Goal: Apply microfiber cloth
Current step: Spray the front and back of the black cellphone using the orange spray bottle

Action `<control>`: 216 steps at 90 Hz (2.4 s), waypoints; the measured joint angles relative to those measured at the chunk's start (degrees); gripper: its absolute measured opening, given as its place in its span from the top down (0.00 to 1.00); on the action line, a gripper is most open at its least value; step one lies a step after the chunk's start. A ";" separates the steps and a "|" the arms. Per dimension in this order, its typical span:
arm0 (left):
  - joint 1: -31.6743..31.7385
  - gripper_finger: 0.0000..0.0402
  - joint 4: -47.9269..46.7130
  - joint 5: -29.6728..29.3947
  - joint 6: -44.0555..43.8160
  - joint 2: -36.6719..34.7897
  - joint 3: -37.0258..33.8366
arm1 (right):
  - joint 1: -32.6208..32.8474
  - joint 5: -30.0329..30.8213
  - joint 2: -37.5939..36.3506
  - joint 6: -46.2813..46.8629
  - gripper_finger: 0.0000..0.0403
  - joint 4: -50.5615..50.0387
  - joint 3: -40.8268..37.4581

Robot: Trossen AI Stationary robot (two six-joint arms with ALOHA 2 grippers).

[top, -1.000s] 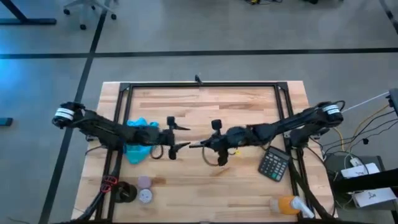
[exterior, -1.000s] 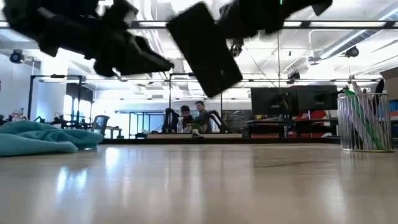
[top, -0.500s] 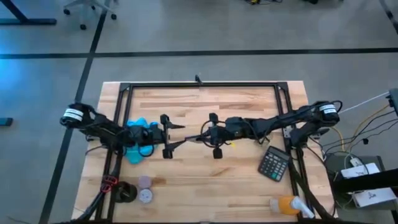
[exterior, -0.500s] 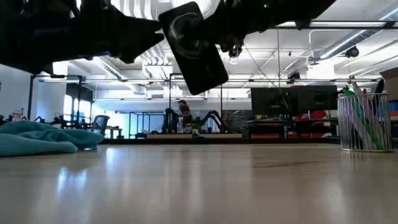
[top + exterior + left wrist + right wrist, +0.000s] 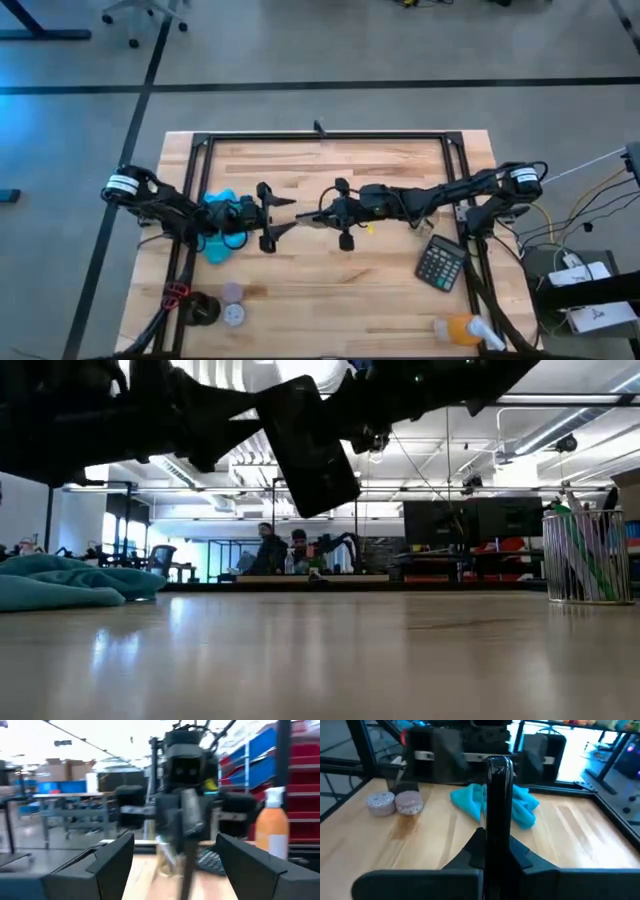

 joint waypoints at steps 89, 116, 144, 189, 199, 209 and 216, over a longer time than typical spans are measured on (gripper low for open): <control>6.97 0.48 -3.09 10.94 -17.79 6.29 8.07 | -3.34 -3.52 0.24 9.06 0.99 -0.95 -0.07; 7.08 0.82 -3.76 11.43 -16.85 6.20 8.50 | -3.33 -3.41 0.24 8.66 0.97 -0.91 -0.07; 7.40 0.96 -5.05 11.50 -15.51 5.75 8.40 | -3.37 -3.41 0.26 7.75 0.91 -0.94 -0.11; 7.95 0.97 -15.38 6.38 -19.06 -1.56 6.47 | -2.90 -0.19 -8.28 1.68 0.55 -17.10 -0.07; 8.08 0.97 -18.97 5.08 -19.04 -2.64 6.45 | -1.68 2.06 -12.20 0.78 0.52 -23.29 0.00; 8.39 0.97 -21.16 2.70 -19.02 -2.76 6.45 | 0.31 3.08 -16.50 1.64 0.51 -28.30 0.00; 9.23 0.97 -23.87 0.60 -19.02 -2.76 6.45 | 2.23 3.08 -19.31 3.47 0.52 -31.84 0.83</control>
